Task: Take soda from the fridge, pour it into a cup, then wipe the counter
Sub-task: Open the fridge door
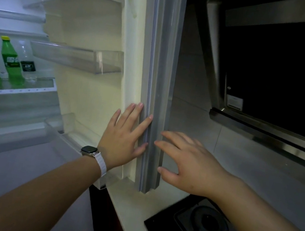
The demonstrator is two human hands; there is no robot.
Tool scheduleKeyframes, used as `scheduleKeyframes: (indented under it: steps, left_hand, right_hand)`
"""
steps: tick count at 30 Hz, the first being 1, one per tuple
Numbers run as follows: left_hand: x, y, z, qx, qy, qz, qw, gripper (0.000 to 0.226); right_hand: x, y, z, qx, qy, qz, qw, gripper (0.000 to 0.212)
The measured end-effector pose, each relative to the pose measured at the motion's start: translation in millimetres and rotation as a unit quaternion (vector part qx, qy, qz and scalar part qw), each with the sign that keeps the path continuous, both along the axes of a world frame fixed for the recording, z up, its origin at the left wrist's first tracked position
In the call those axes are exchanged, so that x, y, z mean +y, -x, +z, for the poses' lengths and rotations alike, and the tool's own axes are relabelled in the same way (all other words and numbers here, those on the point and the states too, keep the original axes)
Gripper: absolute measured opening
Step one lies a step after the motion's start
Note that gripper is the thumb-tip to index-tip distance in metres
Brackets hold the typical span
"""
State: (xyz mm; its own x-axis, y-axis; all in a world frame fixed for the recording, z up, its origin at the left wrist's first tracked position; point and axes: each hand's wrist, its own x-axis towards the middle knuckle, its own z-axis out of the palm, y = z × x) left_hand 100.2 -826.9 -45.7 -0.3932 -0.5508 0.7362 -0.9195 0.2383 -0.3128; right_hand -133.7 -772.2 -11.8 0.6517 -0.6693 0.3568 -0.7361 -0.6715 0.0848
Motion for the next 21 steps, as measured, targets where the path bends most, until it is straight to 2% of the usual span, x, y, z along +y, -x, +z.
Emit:
scheduleKeyframes:
  steps: [21]
  left_hand:
    - [-71, 18, 3, -0.032, 0.054, -0.061, 0.996, 0.079]
  right_hand:
    - [-42, 1, 4, 0.004, 0.003, -0.099, 0.995, 0.063]
